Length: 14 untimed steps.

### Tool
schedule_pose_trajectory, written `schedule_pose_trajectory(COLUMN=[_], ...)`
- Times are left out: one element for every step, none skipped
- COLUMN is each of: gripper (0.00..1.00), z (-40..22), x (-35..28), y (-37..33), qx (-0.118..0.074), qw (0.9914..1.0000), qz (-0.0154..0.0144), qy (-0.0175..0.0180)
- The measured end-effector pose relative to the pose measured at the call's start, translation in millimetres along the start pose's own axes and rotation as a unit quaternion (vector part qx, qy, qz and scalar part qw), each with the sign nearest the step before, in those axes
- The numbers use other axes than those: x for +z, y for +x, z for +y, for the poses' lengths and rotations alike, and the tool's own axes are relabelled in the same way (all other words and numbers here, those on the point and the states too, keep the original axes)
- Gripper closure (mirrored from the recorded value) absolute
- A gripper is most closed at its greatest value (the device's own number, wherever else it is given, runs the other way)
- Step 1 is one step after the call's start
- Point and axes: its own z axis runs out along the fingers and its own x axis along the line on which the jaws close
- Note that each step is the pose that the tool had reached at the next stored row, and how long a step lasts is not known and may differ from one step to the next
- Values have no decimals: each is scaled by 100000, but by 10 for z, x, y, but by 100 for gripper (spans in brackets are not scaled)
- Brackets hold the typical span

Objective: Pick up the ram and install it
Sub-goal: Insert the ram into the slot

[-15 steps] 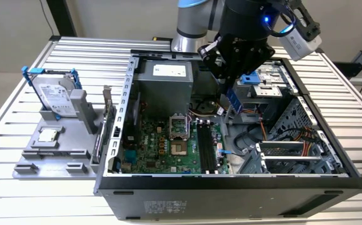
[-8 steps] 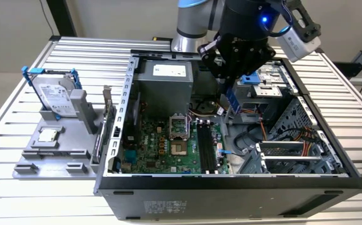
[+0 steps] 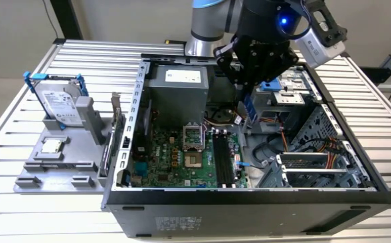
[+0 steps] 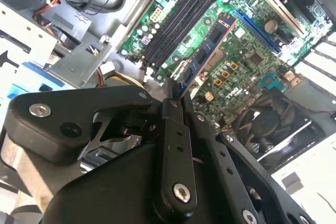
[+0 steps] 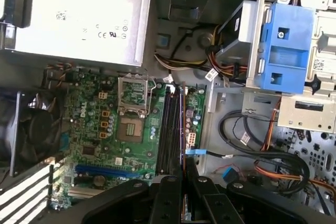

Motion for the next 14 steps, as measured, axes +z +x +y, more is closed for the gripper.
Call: schedule_pose_trajectory(gripper=[100, 100, 100, 100, 100, 100, 100, 100, 100, 100, 100, 100, 100, 100], z=[0, 0, 0, 0, 0, 0, 0, 0, 0, 0, 0, 0, 0, 0], x=[0, 1, 1, 1, 1, 1, 1, 1, 1, 0, 0, 0, 0, 0], y=[0, 0, 0, 0, 0, 0, 0, 0, 0, 0, 0, 0, 0, 0], qx=[423, 827, 1244, 1640, 2024, 2422, 2819, 3200, 3575, 3939, 4309, 4663, 5022, 5395], qw=[99999, 99997, 99992, 99987, 99980, 99971, 99960, 99949, 99936, 99922, 99907, 99891, 99874, 99854], qz=[-5, -11, -14, -18, -20, -23, -25, -30, -31, -32, -35, -38, -43, -46], qy=[-1, -5, -3, -1, 1, 6, 8, 8, 13, 20, 23, 24, 25, 27])
